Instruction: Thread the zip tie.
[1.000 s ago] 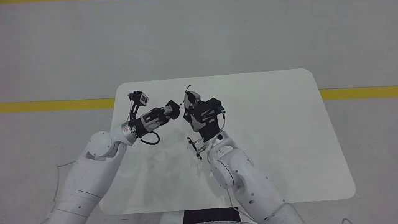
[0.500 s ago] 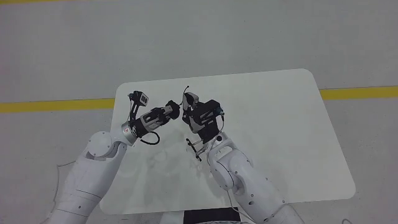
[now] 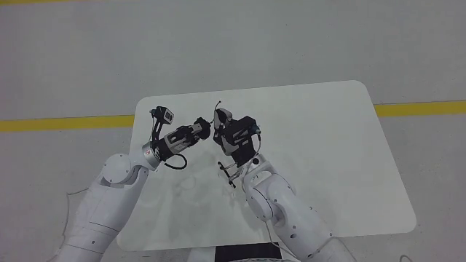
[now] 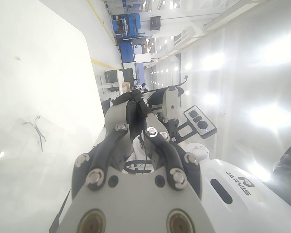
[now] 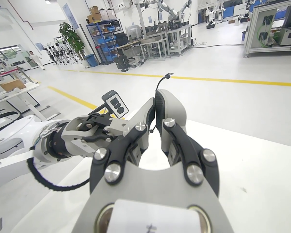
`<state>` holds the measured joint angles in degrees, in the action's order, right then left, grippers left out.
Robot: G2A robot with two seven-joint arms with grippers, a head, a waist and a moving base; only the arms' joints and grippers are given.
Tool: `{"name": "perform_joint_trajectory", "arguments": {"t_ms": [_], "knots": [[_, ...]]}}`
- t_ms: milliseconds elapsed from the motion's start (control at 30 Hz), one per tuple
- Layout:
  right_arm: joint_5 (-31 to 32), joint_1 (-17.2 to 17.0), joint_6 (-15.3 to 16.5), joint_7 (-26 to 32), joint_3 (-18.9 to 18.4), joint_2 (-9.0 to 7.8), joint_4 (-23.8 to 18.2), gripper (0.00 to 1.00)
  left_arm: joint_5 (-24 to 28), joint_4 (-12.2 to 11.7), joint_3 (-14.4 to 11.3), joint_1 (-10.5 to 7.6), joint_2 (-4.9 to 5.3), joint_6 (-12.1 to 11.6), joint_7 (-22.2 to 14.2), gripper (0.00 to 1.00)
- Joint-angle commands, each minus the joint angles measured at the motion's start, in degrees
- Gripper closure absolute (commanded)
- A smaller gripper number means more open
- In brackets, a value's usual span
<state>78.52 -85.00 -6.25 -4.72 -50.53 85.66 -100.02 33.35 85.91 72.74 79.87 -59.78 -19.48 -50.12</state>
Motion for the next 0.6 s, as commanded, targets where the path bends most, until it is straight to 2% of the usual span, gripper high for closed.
{"name": "perform_joint_trajectory", "arguments": {"t_ms": [0, 567], "knots": [[0.06, -0.04, 0.09, 0.14, -0.02, -0.01, -0.01, 1.00, 0.00, 0.00, 0.00, 0.00, 0.00, 0.00, 0.00, 1.00], [-2.01, -1.11, 2.60, 0.23, -0.58, -0.22, -0.78, 1.00, 0.00, 0.00, 0.00, 0.00, 0.00, 0.00, 0.00, 1.00]]}}
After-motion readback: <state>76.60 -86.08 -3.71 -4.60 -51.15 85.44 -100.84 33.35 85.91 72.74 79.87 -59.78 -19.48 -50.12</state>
